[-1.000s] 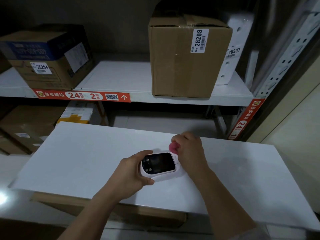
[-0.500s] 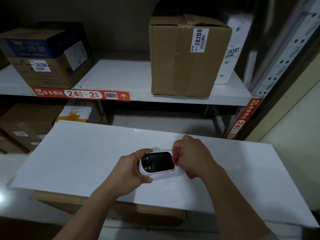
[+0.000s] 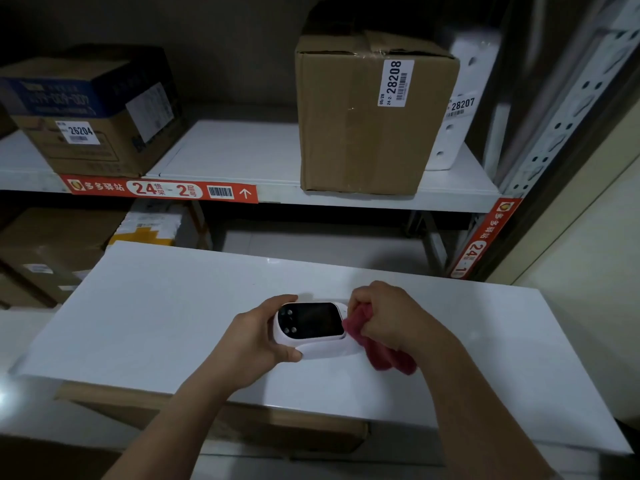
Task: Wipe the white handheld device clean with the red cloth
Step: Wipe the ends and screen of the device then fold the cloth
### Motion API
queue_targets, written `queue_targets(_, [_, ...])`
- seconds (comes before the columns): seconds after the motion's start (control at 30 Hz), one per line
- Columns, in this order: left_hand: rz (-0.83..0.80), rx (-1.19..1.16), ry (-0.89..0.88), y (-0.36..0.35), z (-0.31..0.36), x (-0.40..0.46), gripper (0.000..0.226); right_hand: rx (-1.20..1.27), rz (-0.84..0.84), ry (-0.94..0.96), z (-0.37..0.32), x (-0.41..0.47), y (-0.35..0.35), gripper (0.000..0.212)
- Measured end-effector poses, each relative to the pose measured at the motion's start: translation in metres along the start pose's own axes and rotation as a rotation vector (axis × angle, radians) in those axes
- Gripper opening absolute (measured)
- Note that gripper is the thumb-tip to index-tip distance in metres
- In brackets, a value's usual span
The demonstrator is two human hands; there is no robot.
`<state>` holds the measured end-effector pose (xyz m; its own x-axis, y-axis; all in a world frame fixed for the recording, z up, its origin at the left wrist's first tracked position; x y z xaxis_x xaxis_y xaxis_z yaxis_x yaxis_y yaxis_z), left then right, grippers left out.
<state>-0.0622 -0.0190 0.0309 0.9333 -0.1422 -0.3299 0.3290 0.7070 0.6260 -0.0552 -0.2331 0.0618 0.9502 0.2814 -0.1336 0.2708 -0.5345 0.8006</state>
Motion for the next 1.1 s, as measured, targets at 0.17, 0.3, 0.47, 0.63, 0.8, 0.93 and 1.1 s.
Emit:
queue_targets(0.17, [0.003, -0.073, -0.002, 0.005, -0.005, 0.002, 0.073, 0.165, 0.02, -0.044, -0.001, -0.006, 0.001, 0.026])
queue_targets(0.3, [0.023, -0.072, -0.031, 0.007, 0.001, 0.003, 0.073, 0.185, 0.068, -0.1, 0.002, -0.001, -0.003, 0.025])
queue_targets(0.47, [0.065, -0.026, -0.006, 0.009, 0.006, 0.003, 0.07, 0.306, 0.091, -0.14, 0.007, 0.0, -0.003, 0.02])
queue_targets(0.63, [0.11, 0.001, 0.032, 0.005, 0.008, 0.005, 0.071, 0.185, 0.195, -0.02, 0.0, 0.001, 0.002, 0.022])
queue_targets(0.8, [0.105, -0.024, 0.027, 0.004, 0.007, 0.004, 0.06, 0.062, 0.079, 0.12, -0.016, 0.003, -0.006, 0.012])
queue_targets(0.93, [0.077, -0.049, -0.001, 0.003, 0.008, 0.002, 0.06, -0.04, 0.168, 0.144, -0.02, 0.014, -0.009, 0.011])
queue_targets(1.1, [0.067, -0.077, 0.002, 0.004, 0.009, 0.002, 0.059, -0.126, 0.23, 0.046, -0.016, 0.019, -0.009, 0.013])
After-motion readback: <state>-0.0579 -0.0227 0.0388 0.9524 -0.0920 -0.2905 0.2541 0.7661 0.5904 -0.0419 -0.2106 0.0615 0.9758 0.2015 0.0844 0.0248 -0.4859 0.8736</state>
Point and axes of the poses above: each hand's wrist, its own x-axis towards the middle knuckle, its own y-axis out of the back of the hand, z = x × y, the point moved 3 cm from there along x, towards the middle knuckle, and after that the axes turned 12 degrees about y, right-handed, at the moved point
